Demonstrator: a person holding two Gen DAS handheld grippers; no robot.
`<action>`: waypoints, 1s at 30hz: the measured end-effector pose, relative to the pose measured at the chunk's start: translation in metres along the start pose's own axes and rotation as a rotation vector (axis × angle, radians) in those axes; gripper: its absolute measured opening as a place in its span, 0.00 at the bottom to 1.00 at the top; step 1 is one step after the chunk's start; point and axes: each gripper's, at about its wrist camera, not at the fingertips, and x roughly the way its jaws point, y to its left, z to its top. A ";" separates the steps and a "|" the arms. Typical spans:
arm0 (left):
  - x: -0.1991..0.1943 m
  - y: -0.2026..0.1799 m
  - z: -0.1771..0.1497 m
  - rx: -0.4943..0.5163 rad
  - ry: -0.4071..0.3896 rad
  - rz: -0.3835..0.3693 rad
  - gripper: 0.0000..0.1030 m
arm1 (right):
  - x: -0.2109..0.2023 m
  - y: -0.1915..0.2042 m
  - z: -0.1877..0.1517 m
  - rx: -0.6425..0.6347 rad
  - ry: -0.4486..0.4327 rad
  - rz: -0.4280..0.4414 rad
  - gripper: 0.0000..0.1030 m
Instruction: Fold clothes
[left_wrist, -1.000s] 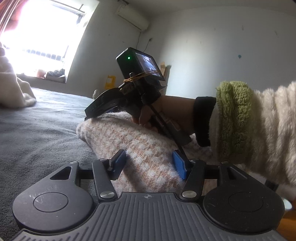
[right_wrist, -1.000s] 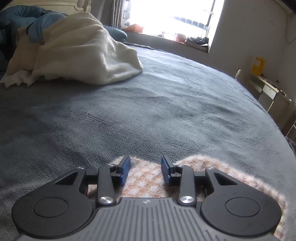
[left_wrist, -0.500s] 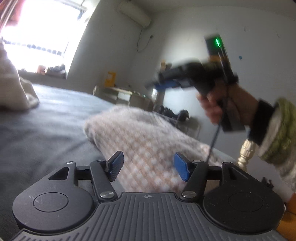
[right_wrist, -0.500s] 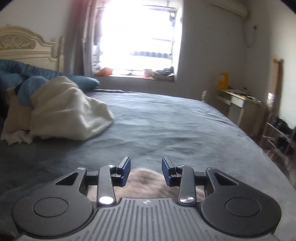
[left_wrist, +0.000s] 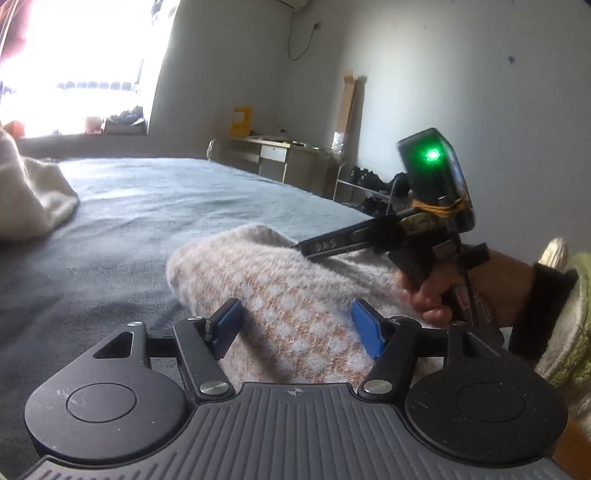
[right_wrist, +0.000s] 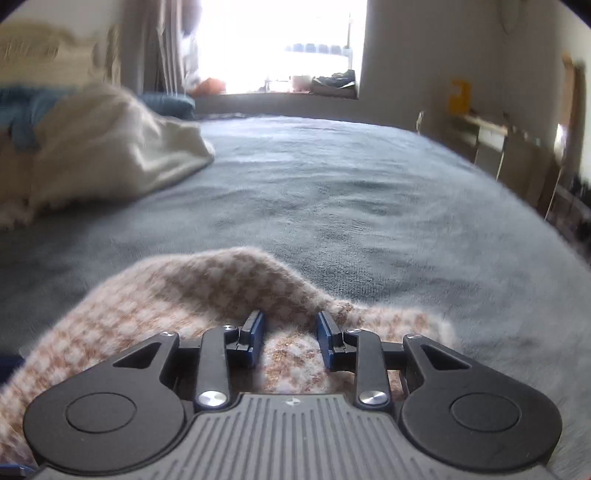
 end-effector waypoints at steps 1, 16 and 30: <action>0.001 0.002 0.000 0.002 0.003 0.001 0.67 | -0.004 -0.002 0.001 0.010 -0.003 0.005 0.34; 0.009 -0.019 0.015 0.092 0.035 0.094 0.71 | -0.112 -0.071 0.017 0.063 -0.191 0.037 0.32; 0.019 -0.034 0.016 0.137 0.036 0.170 0.75 | -0.113 -0.098 -0.044 0.224 -0.081 0.076 0.33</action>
